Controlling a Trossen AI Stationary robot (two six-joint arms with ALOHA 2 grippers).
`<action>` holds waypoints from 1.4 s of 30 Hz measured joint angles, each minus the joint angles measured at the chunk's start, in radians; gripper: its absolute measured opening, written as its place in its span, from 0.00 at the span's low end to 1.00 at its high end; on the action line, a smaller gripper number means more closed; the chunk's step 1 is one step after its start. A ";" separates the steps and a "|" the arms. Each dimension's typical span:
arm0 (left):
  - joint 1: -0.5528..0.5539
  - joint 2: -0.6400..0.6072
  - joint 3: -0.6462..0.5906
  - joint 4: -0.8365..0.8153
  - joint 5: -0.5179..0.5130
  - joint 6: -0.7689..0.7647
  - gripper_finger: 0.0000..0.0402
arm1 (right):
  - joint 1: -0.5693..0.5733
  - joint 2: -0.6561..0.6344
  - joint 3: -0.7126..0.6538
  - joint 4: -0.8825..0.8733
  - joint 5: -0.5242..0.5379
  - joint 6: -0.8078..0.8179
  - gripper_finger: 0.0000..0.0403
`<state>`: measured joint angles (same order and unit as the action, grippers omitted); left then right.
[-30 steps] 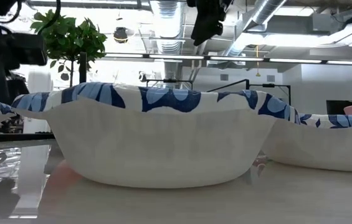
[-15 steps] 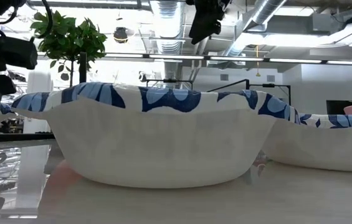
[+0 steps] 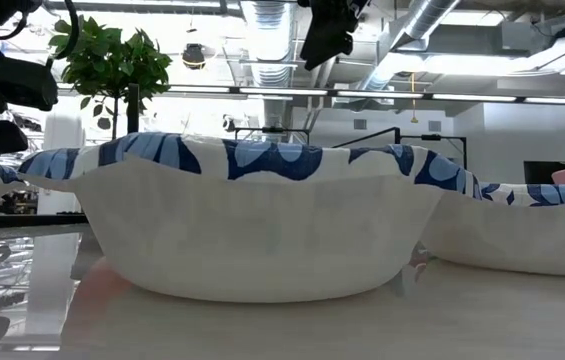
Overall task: Place and stack bowls onto a shelf
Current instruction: Put the white patterned bowl on the shelf
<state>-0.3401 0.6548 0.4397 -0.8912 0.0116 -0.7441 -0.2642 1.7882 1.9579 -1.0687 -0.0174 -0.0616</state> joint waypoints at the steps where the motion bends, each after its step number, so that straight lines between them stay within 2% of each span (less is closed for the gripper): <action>1: 0.000 0.000 0.000 0.002 0.004 0.000 0.61 | 0.000 0.000 0.000 0.000 0.000 0.000 0.55; 9: 0.000 0.025 0.000 0.026 0.017 0.004 0.61 | 0.000 0.000 0.000 0.000 0.000 0.000 0.55; 13: 0.000 0.094 0.000 0.033 0.016 0.025 0.61 | 0.000 0.000 0.000 0.000 0.000 0.000 0.55; 22: 0.000 0.220 0.000 0.046 0.082 0.054 0.59 | 0.000 0.000 0.000 0.000 -0.001 0.000 0.55; 26: 0.000 0.247 0.000 0.047 0.102 0.083 0.51 | 0.000 0.000 0.000 0.000 -0.001 0.000 0.55; 32: 0.000 0.269 0.000 0.046 0.106 0.080 0.30 | 0.002 0.000 0.000 0.000 -0.001 0.000 0.55; 39: 0.000 0.269 0.002 0.047 0.107 0.040 0.08 | 0.002 0.000 0.000 0.000 -0.002 0.000 0.55; 42: 0.000 0.269 0.002 0.047 0.104 0.009 0.02 | 0.002 0.000 0.000 0.000 -0.002 0.000 0.55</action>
<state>-0.3401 0.9234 0.4412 -0.8440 0.1160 -0.7350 -0.2623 1.7882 1.9583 -1.0691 -0.0189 -0.0613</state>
